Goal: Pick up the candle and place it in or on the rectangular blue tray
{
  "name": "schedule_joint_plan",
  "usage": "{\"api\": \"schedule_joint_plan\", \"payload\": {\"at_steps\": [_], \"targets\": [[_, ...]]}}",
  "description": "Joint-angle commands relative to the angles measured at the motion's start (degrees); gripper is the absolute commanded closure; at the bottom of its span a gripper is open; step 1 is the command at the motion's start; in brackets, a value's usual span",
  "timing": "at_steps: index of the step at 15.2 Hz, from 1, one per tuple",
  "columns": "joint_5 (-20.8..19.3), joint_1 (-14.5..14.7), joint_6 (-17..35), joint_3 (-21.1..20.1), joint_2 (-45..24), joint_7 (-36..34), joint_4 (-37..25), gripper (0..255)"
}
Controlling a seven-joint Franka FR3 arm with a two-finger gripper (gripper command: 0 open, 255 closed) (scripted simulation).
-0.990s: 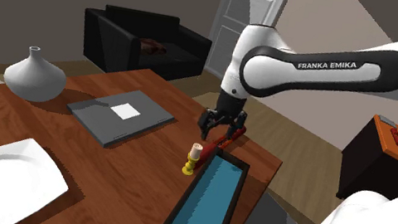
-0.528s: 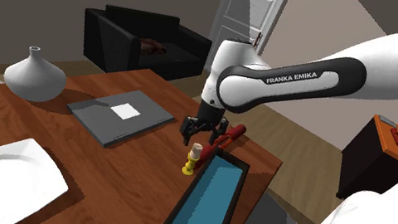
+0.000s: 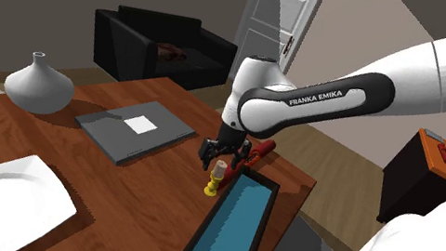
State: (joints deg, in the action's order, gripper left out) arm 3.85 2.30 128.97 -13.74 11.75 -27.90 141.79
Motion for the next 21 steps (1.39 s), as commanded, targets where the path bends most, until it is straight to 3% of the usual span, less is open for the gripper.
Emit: {"api": "schedule_joint_plan", "payload": {"at_steps": [1,4,5,14,21], "targets": [[0.0,0.0,0.1,0.0,0.0,0.0,0.1,0],[0.0,0.0,0.1,0.0,0.0,0.0,0.0,0],[0.0,0.0,0.1,0.0,0.0,0.0,0.0,255],[0.0,0.0,0.1,0.0,0.0,0.0,0.1,255],[0.4,0.1,-5.8,0.4,3.1,0.4,-2.8,255]]}}
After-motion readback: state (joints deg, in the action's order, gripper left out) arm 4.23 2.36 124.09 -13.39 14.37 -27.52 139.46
